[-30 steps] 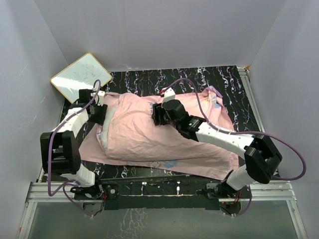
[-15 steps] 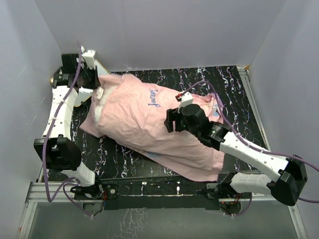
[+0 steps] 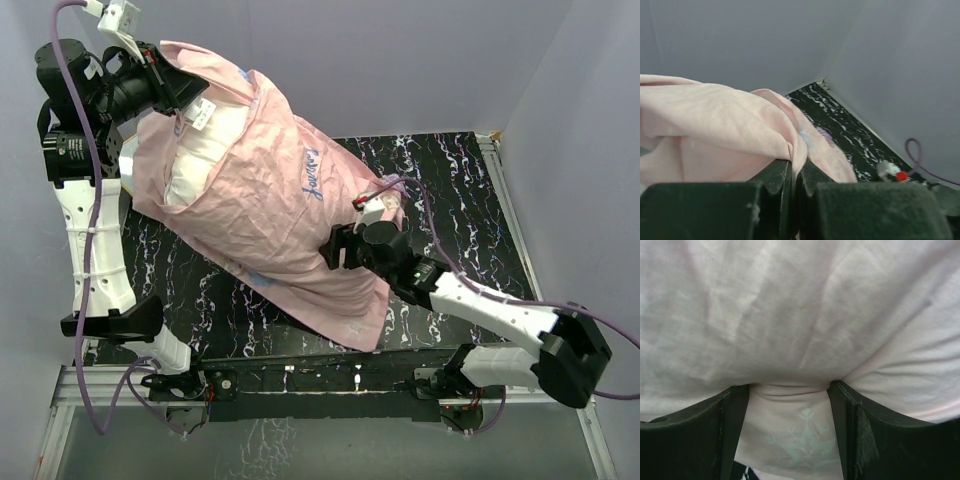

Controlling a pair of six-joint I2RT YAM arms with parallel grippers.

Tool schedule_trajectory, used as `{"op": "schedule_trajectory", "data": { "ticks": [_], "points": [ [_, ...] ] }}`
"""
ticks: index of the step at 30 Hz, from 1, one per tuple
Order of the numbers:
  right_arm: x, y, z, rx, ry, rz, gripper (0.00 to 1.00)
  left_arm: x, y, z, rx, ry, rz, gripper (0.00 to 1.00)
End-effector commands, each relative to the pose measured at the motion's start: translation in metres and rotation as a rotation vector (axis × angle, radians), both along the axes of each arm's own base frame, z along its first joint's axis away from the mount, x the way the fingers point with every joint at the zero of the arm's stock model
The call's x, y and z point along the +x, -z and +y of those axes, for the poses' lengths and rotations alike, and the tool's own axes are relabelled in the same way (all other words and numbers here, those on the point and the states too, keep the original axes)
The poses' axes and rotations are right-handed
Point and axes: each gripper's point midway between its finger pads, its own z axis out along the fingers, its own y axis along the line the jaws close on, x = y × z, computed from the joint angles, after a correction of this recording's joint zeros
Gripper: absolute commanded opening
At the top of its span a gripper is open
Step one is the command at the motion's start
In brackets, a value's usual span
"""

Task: Remove the pillowcase from the pillow

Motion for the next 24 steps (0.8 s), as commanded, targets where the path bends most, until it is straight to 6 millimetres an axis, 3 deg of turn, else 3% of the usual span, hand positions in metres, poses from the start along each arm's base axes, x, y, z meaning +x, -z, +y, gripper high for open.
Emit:
{"op": "schedule_trajectory", "data": {
  "ticks": [1, 3, 8, 10, 12, 16, 19, 21, 24],
  "points": [
    [0.035, -0.021, 0.052, 0.145, -0.048, -0.086, 0.7, -0.082, -0.102, -0.032, -0.146, 0.236, -0.288, 0.0],
    [0.055, -0.037, 0.082, 0.195, -0.072, -0.107, 0.7, -0.089, -0.115, -0.034, -0.15, 0.265, -0.32, 0.0],
    [0.087, -0.083, 0.148, 0.306, -0.087, -0.234, 0.7, -0.085, -0.119, -0.039, -0.173, 0.318, -0.313, 0.0],
    [0.093, -0.108, 0.162, 0.349, -0.054, -0.316, 0.71, -0.082, -0.121, -0.04, -0.204, 0.338, -0.307, 0.0],
    [0.095, -0.118, 0.173, 0.381, -0.03, -0.38, 0.72, -0.08, -0.123, -0.043, -0.237, 0.369, -0.284, 0.0],
    [0.103, -0.12, 0.186, 0.395, -0.003, -0.447, 0.77, -0.085, -0.12, -0.055, -0.278, 0.442, -0.216, 0.0],
    [0.106, -0.12, 0.194, 0.385, -0.018, -0.455, 0.8, -0.088, -0.103, -0.067, -0.286, 0.481, -0.143, 0.0],
    [0.097, -0.136, 0.185, 0.408, -0.042, -0.499, 0.83, -0.085, -0.08, -0.073, -0.265, 0.486, -0.087, 0.0],
    [0.074, -0.171, 0.15, 0.454, -0.057, -0.562, 0.87, -0.077, -0.039, -0.077, -0.241, 0.479, 0.007, 0.0]
  ]
}}
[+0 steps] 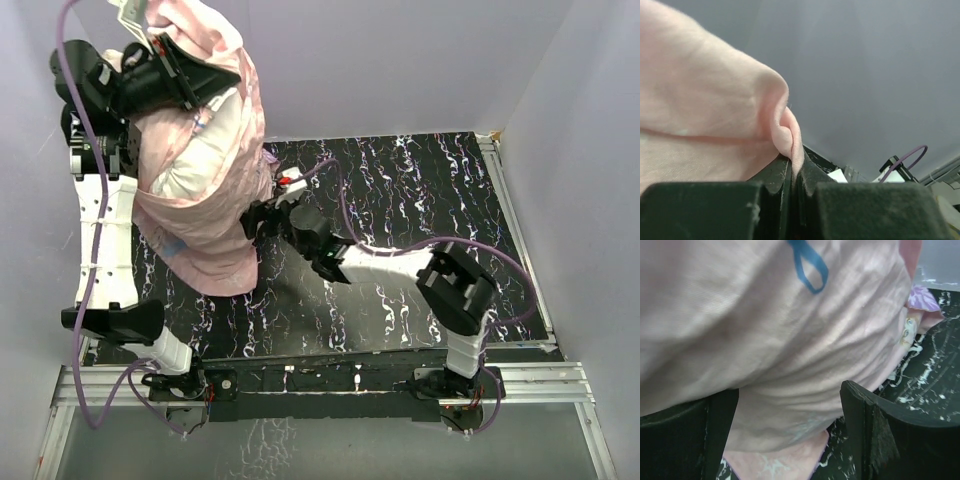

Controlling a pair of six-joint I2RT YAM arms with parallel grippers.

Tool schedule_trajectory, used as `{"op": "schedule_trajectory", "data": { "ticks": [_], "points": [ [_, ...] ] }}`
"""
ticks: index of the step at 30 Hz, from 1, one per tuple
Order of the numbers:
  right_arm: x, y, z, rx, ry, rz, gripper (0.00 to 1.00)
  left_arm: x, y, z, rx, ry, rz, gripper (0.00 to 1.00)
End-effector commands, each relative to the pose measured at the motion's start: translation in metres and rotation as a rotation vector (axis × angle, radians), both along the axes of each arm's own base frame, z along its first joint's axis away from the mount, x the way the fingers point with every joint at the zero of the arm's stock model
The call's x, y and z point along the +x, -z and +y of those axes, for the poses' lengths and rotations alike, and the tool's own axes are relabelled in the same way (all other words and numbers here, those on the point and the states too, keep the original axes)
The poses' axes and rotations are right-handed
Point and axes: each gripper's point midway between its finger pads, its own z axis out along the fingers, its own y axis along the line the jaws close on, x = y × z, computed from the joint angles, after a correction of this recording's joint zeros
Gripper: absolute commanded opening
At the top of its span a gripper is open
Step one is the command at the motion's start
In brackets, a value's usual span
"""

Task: Remove the pillowcase from the pillow

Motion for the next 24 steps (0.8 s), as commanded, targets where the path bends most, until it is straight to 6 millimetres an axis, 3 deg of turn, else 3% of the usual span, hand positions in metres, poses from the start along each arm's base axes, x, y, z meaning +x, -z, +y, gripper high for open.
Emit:
{"op": "schedule_trajectory", "data": {
  "ticks": [1, 5, 7, 10, 13, 18, 24],
  "points": [
    [-0.025, -0.128, -0.054, 0.226, 0.011, -0.22, 0.89, -0.034, 0.029, -0.014, 0.057, 0.074, 0.021, 0.0],
    [-0.052, -0.138, -0.103, 0.152, 0.039, -0.202, 0.93, -0.025, 0.067, -0.034, 0.091, 0.097, 0.101, 0.0],
    [-0.071, -0.162, -0.132, 0.162, 0.048, -0.233, 0.94, -0.023, 0.077, -0.045, 0.097, 0.114, 0.123, 0.0],
    [-0.093, -0.185, -0.155, 0.165, 0.027, -0.282, 0.96, -0.019, 0.091, -0.064, 0.12, 0.135, 0.153, 0.0],
    [-0.107, -0.208, -0.154, 0.147, -0.04, -0.342, 0.98, -0.014, 0.101, -0.078, 0.137, 0.134, 0.162, 0.0],
    [-0.121, -0.231, -0.126, 0.073, -0.179, -0.45, 0.98, -0.009, 0.103, -0.088, 0.154, 0.118, 0.157, 0.0],
    [-0.123, -0.238, -0.095, -0.017, -0.268, -0.505, 0.96, -0.01, 0.098, -0.084, 0.191, 0.095, 0.119, 0.0]
  ]
}}
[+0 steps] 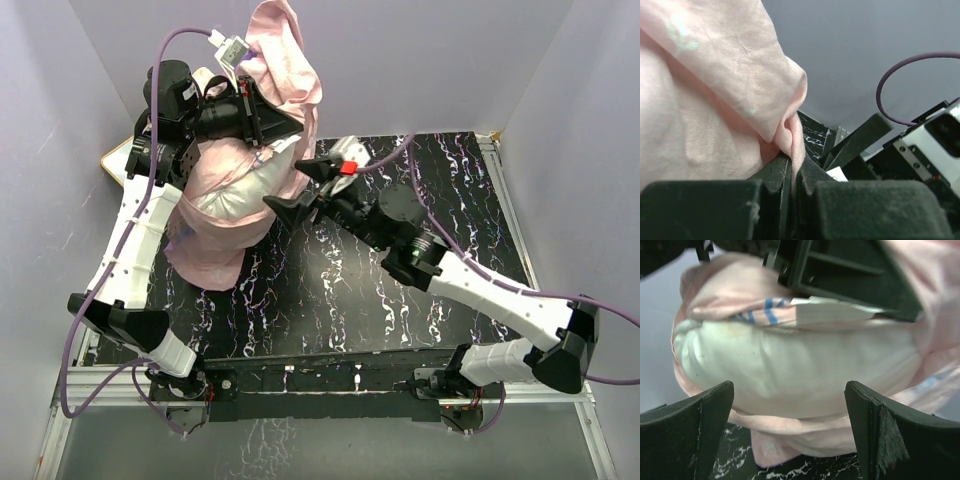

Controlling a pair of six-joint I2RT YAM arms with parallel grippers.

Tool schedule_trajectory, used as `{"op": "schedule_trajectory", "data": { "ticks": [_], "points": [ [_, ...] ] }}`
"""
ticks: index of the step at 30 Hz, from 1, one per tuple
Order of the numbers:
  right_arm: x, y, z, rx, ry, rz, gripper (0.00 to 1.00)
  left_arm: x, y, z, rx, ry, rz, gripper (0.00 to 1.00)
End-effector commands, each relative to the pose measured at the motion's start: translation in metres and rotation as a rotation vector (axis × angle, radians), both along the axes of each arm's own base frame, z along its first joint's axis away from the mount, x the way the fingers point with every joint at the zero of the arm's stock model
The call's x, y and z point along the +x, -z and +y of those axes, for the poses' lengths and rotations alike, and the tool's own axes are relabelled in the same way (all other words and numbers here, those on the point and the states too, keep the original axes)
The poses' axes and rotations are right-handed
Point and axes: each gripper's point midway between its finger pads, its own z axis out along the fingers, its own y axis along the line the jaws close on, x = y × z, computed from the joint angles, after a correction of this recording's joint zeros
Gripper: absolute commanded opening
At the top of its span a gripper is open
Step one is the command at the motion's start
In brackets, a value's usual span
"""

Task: Remove the pillowcase from the pillow

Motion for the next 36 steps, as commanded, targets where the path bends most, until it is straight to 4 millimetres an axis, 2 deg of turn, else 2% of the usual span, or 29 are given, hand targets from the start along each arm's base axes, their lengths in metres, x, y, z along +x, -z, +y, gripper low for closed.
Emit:
{"op": "schedule_trajectory", "data": {
  "ticks": [1, 4, 8, 14, 16, 18, 21, 24, 29, 36],
  "points": [
    [-0.012, -0.019, 0.018, -0.076, -0.067, -0.108, 0.97, 0.005, 0.0, 0.009, 0.044, -0.053, -0.018, 0.0],
    [-0.006, -0.016, 0.026, -0.091, -0.048, -0.118, 0.97, 0.004, -0.001, 0.009, 0.052, -0.052, -0.023, 0.0],
    [-0.012, -0.019, 0.039, -0.094, -0.04, -0.175, 0.98, 0.002, 0.0, 0.01, 0.064, -0.052, -0.035, 0.0],
    [-0.03, -0.048, 0.044, -0.057, 0.013, -0.265, 0.98, 0.002, 0.002, 0.012, 0.083, -0.057, -0.056, 0.0],
    [-0.032, -0.058, 0.043, -0.032, 0.028, -0.275, 0.98, 0.002, 0.003, 0.013, 0.088, -0.058, -0.059, 0.0],
    [-0.028, -0.06, 0.047, -0.029, 0.043, -0.273, 0.98, 0.001, 0.002, 0.013, 0.089, -0.058, -0.061, 0.0],
    [-0.018, -0.052, 0.058, -0.044, 0.066, -0.261, 0.98, -0.001, -0.001, 0.013, 0.084, -0.056, -0.067, 0.0],
    [-0.01, -0.036, 0.075, -0.078, 0.065, -0.247, 0.98, -0.005, -0.007, 0.014, 0.079, -0.055, -0.081, 0.0],
    [0.001, -0.009, 0.09, -0.123, 0.078, -0.216, 0.99, -0.011, -0.021, 0.016, 0.07, -0.059, -0.115, 0.0],
    [0.012, -0.004, 0.096, -0.098, 0.119, -0.194, 0.99, -0.02, -0.039, 0.019, 0.057, -0.058, -0.154, 0.0]
  ]
}}
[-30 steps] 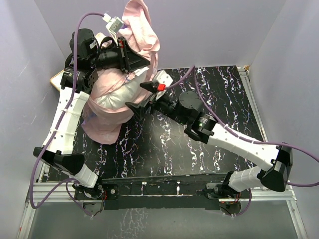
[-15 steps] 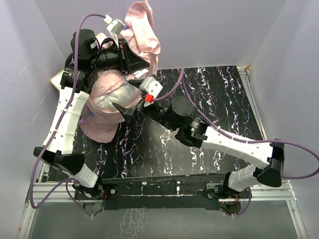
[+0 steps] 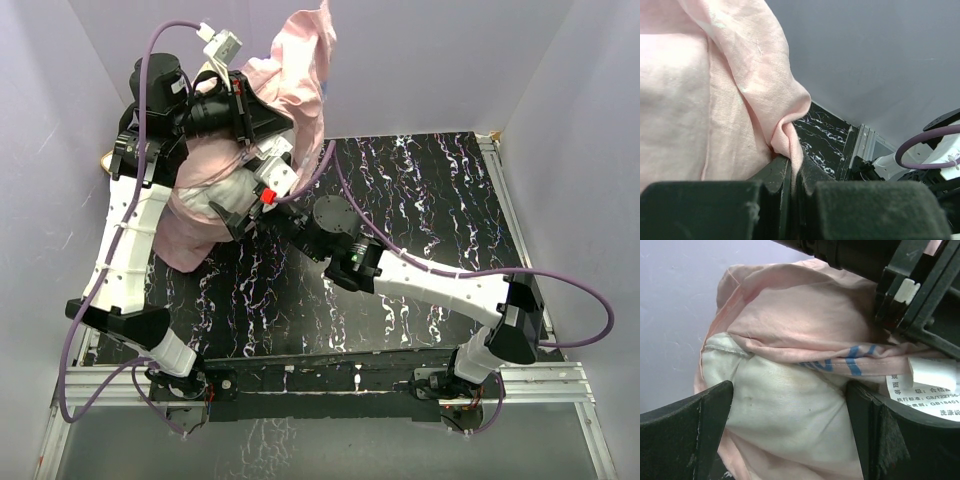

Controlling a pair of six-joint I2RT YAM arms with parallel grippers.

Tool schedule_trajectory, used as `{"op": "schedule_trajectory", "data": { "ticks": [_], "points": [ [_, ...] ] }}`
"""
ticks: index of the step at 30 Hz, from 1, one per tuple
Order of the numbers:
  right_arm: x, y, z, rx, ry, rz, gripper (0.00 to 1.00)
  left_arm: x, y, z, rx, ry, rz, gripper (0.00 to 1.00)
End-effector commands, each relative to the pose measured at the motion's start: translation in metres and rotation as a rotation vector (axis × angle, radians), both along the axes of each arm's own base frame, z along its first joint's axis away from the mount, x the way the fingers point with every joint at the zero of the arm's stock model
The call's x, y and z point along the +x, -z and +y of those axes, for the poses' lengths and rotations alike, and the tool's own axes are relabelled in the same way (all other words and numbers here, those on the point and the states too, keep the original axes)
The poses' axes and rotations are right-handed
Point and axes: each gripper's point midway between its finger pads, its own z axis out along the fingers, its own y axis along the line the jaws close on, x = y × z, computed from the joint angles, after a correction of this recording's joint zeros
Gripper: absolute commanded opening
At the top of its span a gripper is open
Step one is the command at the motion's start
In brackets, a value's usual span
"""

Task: Remove the pillowcase from the pillow

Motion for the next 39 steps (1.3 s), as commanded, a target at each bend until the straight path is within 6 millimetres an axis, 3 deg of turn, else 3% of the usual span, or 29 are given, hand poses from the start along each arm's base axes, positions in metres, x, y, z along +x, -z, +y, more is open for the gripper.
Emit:
{"op": "schedule_trajectory", "data": {
  "ticks": [1, 3, 5, 8, 13, 16, 21, 25, 31, 39],
  "points": [
    [0.012, -0.013, 0.0, 0.057, 0.056, 0.001, 0.99, -0.018, -0.035, 0.006, -0.029, 0.006, -0.096, 0.0],
    [0.017, -0.013, 0.0, 0.074, 0.079, 0.012, 0.96, -0.021, -0.041, 0.008, -0.028, 0.004, -0.116, 0.0],
    [0.022, -0.013, 0.0, 0.087, 0.105, 0.024, 0.84, -0.025, -0.046, 0.009, -0.026, 0.002, -0.136, 0.0],
    [0.029, -0.013, 0.001, 0.084, 0.141, 0.02, 0.6, -0.029, -0.053, 0.013, -0.019, -0.011, -0.17, 0.0],
    [0.033, -0.01, -0.009, 0.047, 0.188, 0.002, 0.1, -0.036, -0.066, 0.024, 0.017, -0.065, -0.275, 0.0],
    [0.03, -0.001, -0.018, 0.012, 0.197, 0.012, 0.08, -0.034, -0.074, 0.037, 0.056, -0.141, -0.367, 0.0],
    [0.033, 0.029, -0.038, -0.011, 0.226, 0.086, 0.08, -0.007, -0.094, 0.078, 0.144, -0.434, -0.531, 0.0],
    [0.058, 0.055, -0.06, -0.006, 0.279, 0.211, 0.08, 0.005, -0.108, 0.118, 0.195, -0.676, -0.628, 0.0],
    [0.086, 0.091, -0.081, -0.043, 0.36, 0.34, 0.08, -0.017, -0.112, 0.147, 0.284, -0.775, -0.738, 0.0],
    [0.119, 0.104, -0.118, -0.009, 0.498, 0.476, 0.08, -0.029, -0.107, 0.156, 0.365, -0.775, -0.746, 0.0]
  ]
}}
